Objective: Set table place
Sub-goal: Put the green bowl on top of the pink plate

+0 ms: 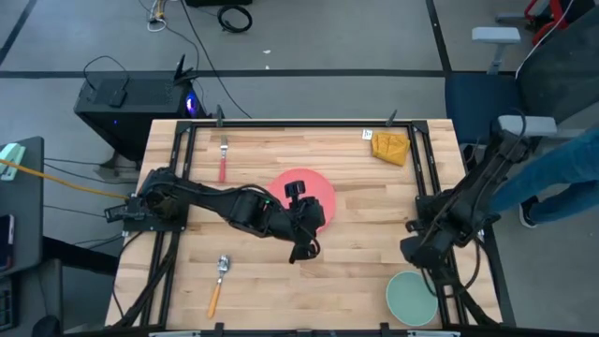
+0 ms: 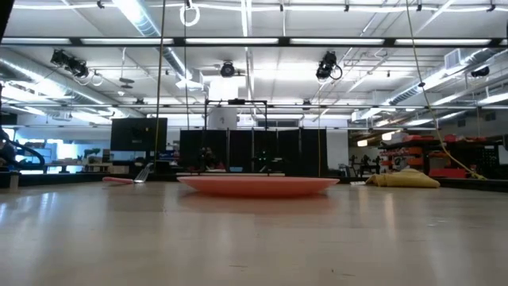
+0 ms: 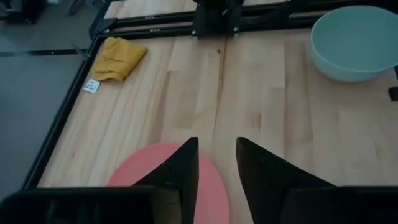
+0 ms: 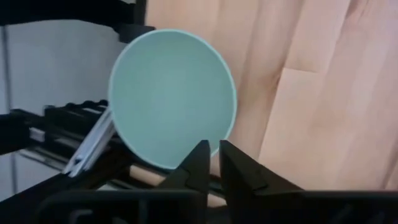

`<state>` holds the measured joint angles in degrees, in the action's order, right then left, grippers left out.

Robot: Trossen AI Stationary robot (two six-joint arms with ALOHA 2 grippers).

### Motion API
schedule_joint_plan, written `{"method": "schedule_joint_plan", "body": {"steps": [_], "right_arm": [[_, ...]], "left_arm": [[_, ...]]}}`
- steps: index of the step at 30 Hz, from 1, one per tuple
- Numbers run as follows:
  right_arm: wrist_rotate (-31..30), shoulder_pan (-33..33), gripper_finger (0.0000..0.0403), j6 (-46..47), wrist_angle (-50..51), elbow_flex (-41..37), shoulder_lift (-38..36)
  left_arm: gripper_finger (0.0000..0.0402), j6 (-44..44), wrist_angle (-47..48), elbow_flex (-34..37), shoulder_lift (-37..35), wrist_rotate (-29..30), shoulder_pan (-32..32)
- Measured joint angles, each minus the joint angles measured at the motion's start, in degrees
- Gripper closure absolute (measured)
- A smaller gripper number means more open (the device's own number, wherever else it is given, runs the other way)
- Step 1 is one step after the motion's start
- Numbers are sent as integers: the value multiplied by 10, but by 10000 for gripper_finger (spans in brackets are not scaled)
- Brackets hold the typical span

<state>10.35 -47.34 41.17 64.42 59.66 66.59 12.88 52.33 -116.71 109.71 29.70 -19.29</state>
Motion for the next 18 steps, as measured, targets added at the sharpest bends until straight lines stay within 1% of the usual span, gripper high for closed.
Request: {"method": "schedule_joint_plan", "body": {"steps": [6,9,13,18], "right_arm": [[-39,6,295,-22,-17,0,44],[-44,16,275,-32,-25,0,68],[-43,27,266,-61,-39,0,99],[-13,33,267,-92,-61,0,124]], "left_arm": [[286,0,-13,0,0,0,-3],[285,0,-16,0,0,0,-3],[290,0,-23,0,0,0,-2],[291,0,-28,0,0,0,-3]]}}
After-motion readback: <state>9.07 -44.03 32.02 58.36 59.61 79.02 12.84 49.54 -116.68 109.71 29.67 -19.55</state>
